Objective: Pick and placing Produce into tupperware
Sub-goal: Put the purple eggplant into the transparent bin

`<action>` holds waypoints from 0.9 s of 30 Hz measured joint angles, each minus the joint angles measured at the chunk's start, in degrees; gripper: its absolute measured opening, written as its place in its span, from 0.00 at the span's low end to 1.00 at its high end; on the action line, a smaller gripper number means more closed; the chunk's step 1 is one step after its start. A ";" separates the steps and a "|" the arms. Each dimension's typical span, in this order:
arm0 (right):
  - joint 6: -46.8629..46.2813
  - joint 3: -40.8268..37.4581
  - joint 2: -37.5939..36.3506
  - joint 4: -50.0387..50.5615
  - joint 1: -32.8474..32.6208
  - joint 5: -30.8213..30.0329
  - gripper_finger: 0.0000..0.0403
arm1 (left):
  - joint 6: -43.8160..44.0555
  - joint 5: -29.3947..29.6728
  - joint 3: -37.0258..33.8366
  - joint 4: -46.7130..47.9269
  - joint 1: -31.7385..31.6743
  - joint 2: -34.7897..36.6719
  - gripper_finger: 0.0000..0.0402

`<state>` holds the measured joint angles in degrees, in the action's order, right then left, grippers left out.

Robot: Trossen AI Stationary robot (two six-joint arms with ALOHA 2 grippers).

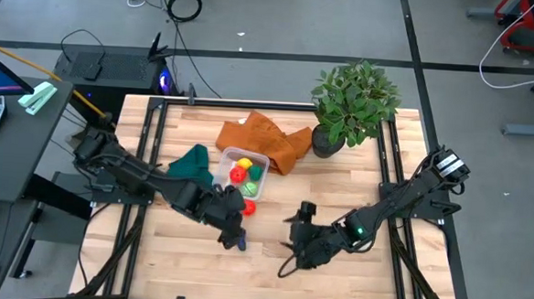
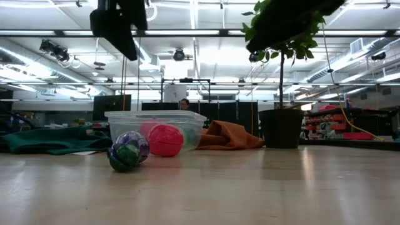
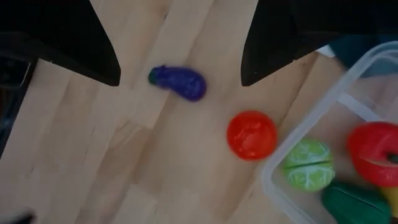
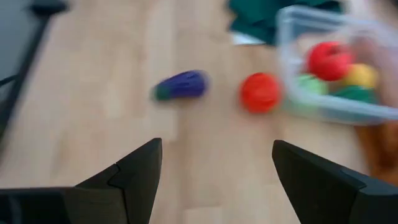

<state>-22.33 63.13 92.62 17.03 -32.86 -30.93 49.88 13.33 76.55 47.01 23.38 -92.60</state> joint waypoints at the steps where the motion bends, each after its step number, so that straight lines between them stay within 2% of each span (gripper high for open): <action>1: 0.34 0.00 0.00 -0.07 -0.41 1.88 0.66 | 1.38 1.31 0.00 -0.60 0.75 -0.02 0.85; 5: 2.02 0.00 0.00 -1.68 -2.37 6.45 0.66 | 8.61 6.17 -0.01 -0.76 3.62 -0.42 0.85; 10: 5.20 0.00 0.00 -3.23 -4.37 10.50 0.66 | 19.92 7.66 -0.03 -0.72 6.19 -2.47 0.85; 15: 8.58 0.01 0.00 -3.97 -5.12 10.91 0.66 | 28.97 7.57 -0.04 -1.57 6.51 -6.21 0.85; 22: 9.94 -1.16 0.00 -4.78 -5.12 7.15 0.66 | 33.37 6.72 -0.04 -3.51 6.25 -10.79 0.85; 27: 12.11 -7.15 -0.30 -15.79 -4.92 5.51 0.64 | 35.27 6.99 -0.04 -3.80 5.75 -11.90 0.85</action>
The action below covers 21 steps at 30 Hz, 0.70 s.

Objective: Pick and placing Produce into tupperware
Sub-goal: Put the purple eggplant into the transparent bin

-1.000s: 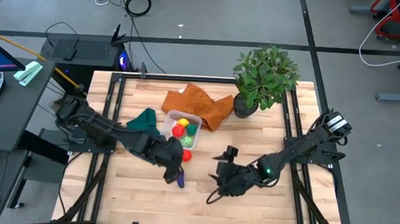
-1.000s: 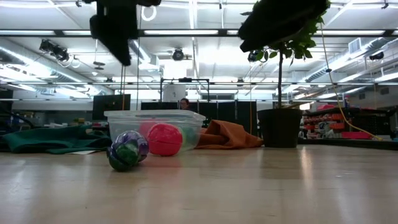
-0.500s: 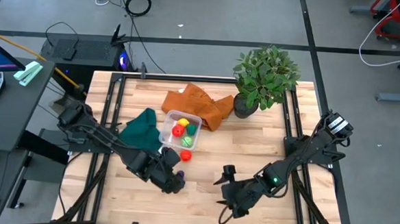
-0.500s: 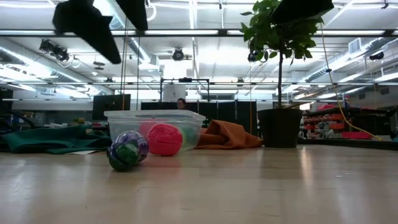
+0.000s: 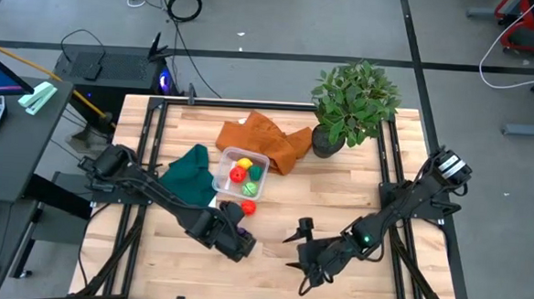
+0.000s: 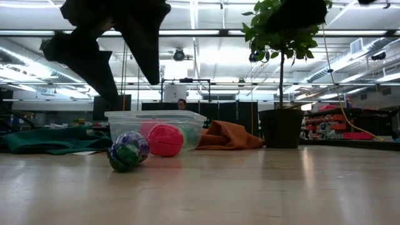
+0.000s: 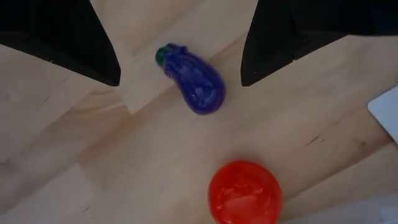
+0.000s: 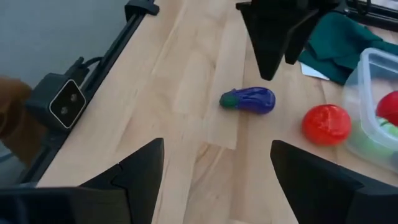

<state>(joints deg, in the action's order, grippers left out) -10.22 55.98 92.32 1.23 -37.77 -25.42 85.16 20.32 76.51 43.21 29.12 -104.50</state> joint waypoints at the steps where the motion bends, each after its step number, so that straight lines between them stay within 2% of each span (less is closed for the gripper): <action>1: -0.13 -1.47 -0.23 -1.96 0.31 -0.01 0.63 | 0.45 0.17 0.00 -0.13 -0.11 -0.12 0.85; 5: -2.35 -6.94 -2.00 -7.41 1.27 -0.23 0.61 | 3.20 0.21 0.00 -0.36 -0.63 -0.20 0.85; 9: -3.68 -10.31 -4.33 -8.78 1.39 -0.61 0.61 | 5.70 0.22 0.00 -0.14 -1.21 -0.20 0.85; 21: -2.35 -11.76 -7.20 -7.98 1.37 -1.22 0.61 | 7.68 -5.91 0.00 -2.25 -3.22 -3.90 0.84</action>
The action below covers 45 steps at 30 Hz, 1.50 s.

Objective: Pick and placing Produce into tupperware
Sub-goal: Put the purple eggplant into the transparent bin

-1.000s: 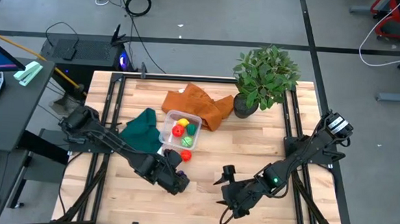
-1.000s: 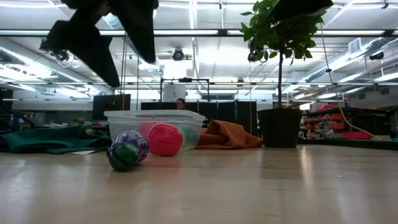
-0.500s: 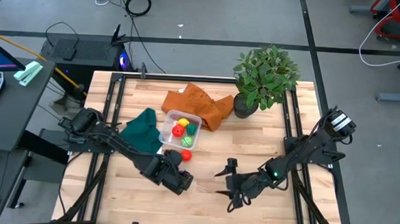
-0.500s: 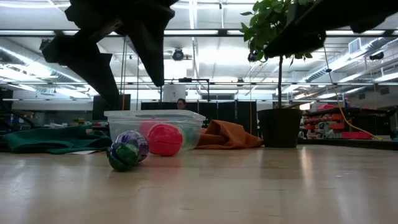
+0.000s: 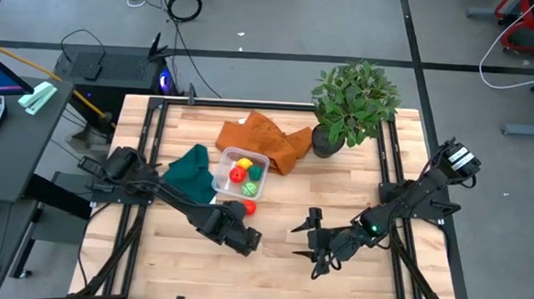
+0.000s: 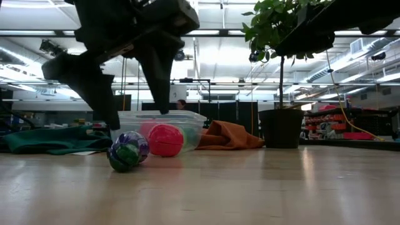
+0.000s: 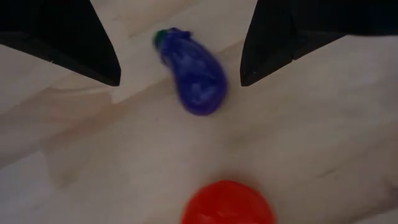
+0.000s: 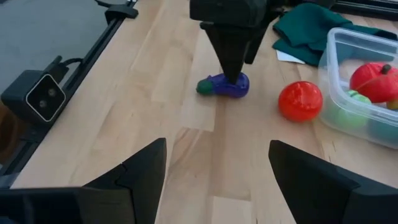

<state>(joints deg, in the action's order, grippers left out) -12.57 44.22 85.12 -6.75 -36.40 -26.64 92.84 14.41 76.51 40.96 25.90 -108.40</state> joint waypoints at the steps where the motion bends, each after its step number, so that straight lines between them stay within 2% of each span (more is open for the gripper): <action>1: -0.01 -0.02 0.01 -0.07 0.00 -0.01 0.61 | 0.02 -0.50 0.00 0.47 -0.10 -0.29 0.83; 9: -0.25 0.01 -0.02 0.78 -0.15 0.05 0.60 | 0.83 -3.78 0.04 0.10 -0.23 -1.81 0.78; 45: -0.76 0.01 -0.04 0.71 -0.15 0.11 0.60 | -0.74 -2.79 0.04 0.40 -1.11 -3.03 0.77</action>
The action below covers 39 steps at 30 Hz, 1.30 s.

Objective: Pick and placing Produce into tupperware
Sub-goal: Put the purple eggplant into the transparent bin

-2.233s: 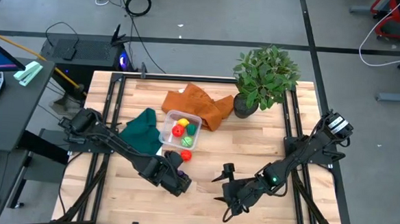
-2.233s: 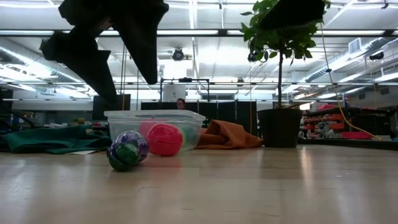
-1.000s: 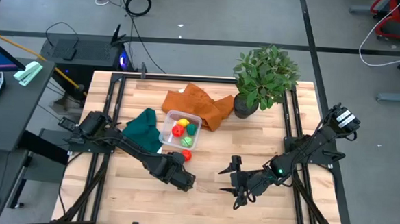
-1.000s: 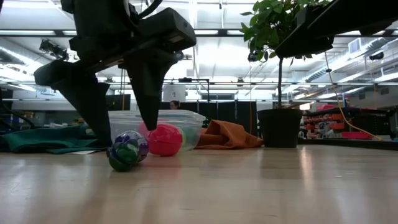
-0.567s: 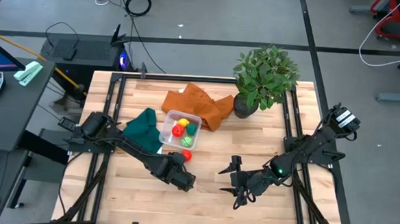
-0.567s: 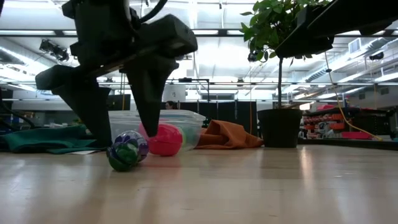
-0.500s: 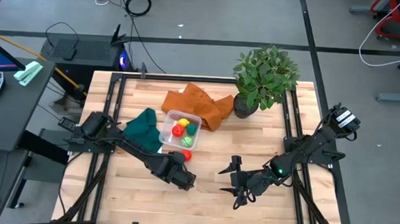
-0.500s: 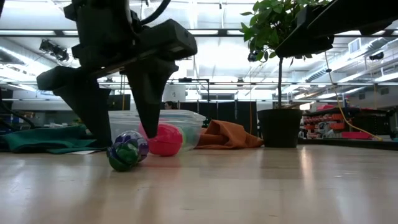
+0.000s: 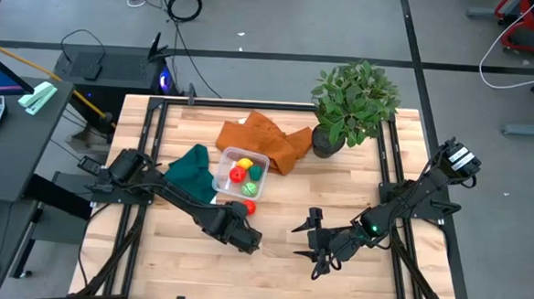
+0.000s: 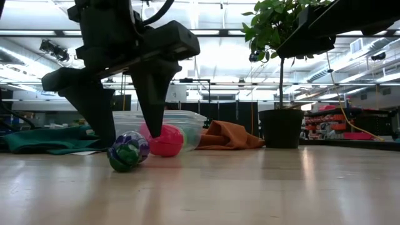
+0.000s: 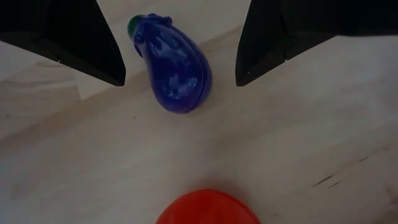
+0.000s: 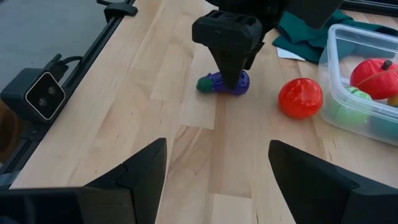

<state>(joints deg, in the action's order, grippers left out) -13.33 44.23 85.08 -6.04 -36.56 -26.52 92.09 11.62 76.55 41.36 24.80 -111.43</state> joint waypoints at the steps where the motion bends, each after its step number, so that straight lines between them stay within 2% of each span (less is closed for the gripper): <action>1: -0.02 0.00 0.00 0.00 0.00 0.00 0.60 | 0.00 0.13 0.00 0.03 0.00 -0.01 0.77; 30: -0.16 0.00 0.00 -0.18 0.02 1.60 0.60 | -0.39 -0.77 -0.02 -2.27 0.00 -2.68 0.77; 39: -0.27 0.00 0.00 -0.28 0.02 1.57 0.60 | -0.37 -0.79 -0.02 -2.18 0.00 -2.68 0.66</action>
<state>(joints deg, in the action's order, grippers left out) -13.59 44.23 85.08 -6.32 -36.53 -24.95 91.72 10.83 76.53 39.18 24.80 -114.10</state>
